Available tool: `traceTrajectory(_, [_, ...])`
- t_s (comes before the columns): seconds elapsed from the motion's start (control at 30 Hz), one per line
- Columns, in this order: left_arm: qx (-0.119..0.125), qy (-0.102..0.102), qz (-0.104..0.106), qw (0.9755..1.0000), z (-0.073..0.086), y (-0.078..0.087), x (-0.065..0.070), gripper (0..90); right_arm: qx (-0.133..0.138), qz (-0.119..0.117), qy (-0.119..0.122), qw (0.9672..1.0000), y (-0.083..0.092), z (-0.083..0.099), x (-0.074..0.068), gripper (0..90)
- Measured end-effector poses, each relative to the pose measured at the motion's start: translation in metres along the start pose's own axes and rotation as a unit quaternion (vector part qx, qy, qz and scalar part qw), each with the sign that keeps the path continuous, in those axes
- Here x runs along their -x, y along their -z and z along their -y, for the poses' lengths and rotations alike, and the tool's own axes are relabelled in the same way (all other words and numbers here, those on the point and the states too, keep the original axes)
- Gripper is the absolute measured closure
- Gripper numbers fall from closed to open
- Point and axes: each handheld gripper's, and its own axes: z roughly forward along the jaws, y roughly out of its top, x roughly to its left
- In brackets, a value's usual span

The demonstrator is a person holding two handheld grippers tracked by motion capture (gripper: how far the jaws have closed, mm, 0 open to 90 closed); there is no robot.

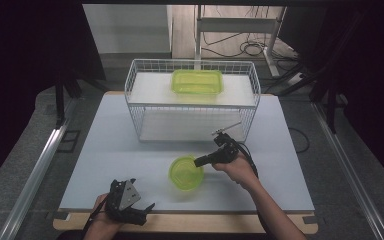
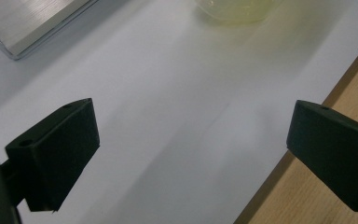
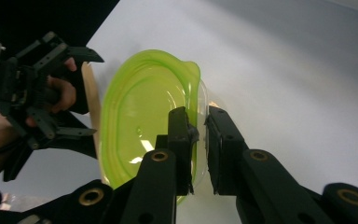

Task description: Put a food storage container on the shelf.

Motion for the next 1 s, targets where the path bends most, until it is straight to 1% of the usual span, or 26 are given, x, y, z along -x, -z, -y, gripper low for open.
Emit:
traceTrajectory(0.17, [0.0,-0.001,-0.001,1.0,0.0,0.0,0.001,2.4,0.003,-0.006,-0.006,1.0,0.001,0.0,-0.005,81.3])
traceTrajectory(0.33, [-0.001,-0.002,-0.001,1.0,0.0,0.0,0.001,2.3,0.011,-0.009,-0.013,0.9998,0.005,0.002,-0.004,81.6])
traceTrajectory(0.5, [-0.001,-0.003,-0.002,1.0,0.0,0.0,0.001,2.3,0.026,-0.011,-0.013,0.9995,0.013,0.003,-0.005,81.7])
traceTrajectory(0.6, [0.004,0.003,0.0,1.0,-0.001,0.0,0.0,2.3,0.036,-0.012,-0.01,0.9992,0.018,0.003,-0.008,81.7])
traceTrajectory(0.7, [0.011,0.011,0.002,0.9999,-0.001,0.002,-0.001,2.3,0.046,-0.015,-0.011,0.9987,0.023,0.003,-0.012,81.7])
traceTrajectory(0.77, [0.013,0.013,0.001,0.9998,-0.001,0.002,-0.002,2.3,0.05,-0.017,-0.013,0.9985,0.027,0.002,-0.015,81.7])
traceTrajectory(0.8, [0.012,0.012,0.001,0.9998,-0.001,0.003,-0.002,2.3,0.058,-0.019,-0.008,0.9981,0.03,0.001,-0.016,81.7])
traceTrajectory(0.83, [0.012,0.012,0.001,0.9999,-0.001,0.003,-0.002,2.3,0.059,-0.021,-0.006,0.998,0.032,0.0,-0.017,81.7])
traceTrajectory(0.87, [0.011,0.012,0.001,0.9999,-0.001,0.002,-0.002,2.3,0.061,-0.022,-0.01,0.9978,0.035,-0.001,-0.02,81.8])
traceTrajectory(1.0, [0.01,0.01,0.0,0.9999,-0.001,0.002,-0.001,2.3,0.072,-0.025,-0.008,0.997,0.043,-0.005,-0.025,81.8])
